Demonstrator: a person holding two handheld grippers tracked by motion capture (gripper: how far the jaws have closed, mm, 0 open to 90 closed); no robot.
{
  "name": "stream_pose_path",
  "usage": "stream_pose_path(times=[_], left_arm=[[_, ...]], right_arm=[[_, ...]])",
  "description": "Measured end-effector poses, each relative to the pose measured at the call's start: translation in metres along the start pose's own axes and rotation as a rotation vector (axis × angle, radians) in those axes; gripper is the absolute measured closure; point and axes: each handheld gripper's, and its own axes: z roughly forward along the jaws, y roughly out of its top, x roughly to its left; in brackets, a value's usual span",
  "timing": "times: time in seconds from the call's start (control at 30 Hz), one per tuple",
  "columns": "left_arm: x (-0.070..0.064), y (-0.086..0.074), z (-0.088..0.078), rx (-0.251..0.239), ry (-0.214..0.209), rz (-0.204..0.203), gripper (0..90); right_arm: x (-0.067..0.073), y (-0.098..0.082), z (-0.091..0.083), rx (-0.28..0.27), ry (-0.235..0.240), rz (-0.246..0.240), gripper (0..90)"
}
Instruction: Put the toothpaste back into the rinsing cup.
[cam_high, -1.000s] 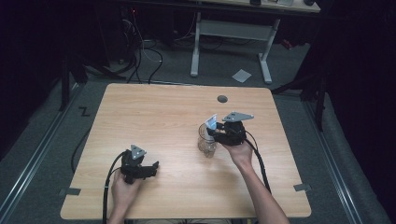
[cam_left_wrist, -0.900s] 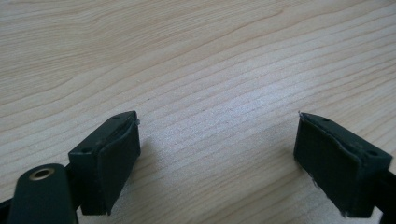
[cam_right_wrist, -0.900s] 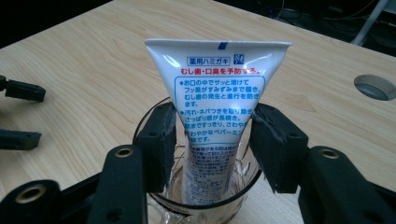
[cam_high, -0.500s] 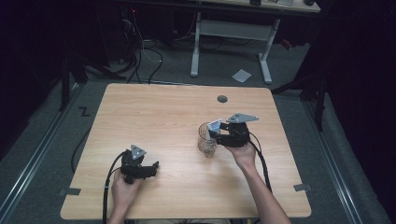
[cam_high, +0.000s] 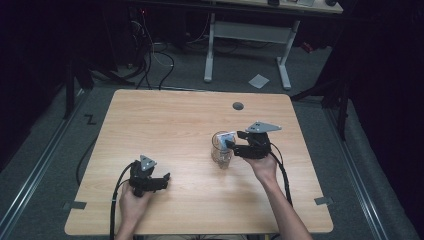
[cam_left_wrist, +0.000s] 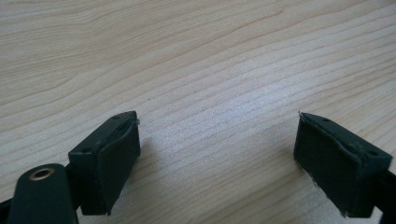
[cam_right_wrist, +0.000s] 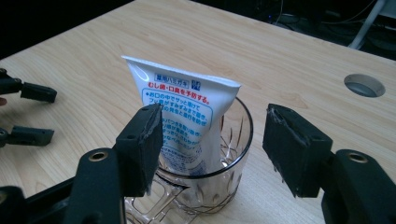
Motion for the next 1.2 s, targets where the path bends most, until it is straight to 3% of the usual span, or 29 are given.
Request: stream_pose_path(times=[1.2], left_arm=[[0.000, 0.000, 0.000, 0.000, 0.000, 0.000, 14.8]], right_arm=[[-0.024, -0.013, -0.049, -0.101, -0.057, 0.072, 39.1]])
